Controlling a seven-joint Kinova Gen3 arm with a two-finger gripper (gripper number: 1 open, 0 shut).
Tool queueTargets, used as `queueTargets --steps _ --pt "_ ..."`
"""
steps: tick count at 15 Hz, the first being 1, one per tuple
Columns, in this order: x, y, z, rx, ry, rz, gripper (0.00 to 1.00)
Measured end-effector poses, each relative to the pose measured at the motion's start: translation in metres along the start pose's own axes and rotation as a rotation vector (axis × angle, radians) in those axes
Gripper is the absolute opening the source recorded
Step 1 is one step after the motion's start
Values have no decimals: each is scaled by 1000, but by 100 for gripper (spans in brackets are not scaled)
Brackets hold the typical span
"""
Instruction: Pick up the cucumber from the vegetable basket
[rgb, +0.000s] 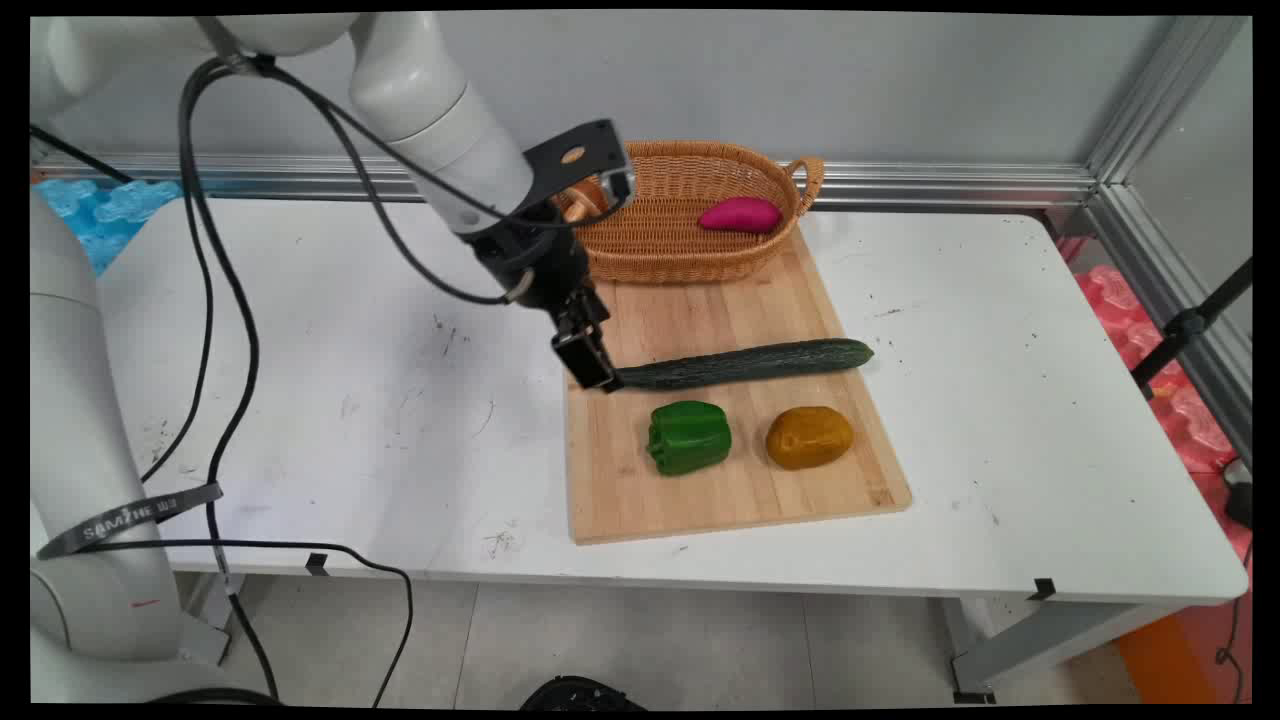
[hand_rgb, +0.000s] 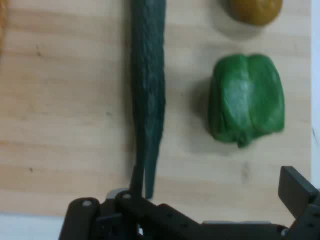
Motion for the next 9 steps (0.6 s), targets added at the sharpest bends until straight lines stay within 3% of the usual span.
queueTargets --steps 9 --pt "62 -22 29 45 126 2 100"
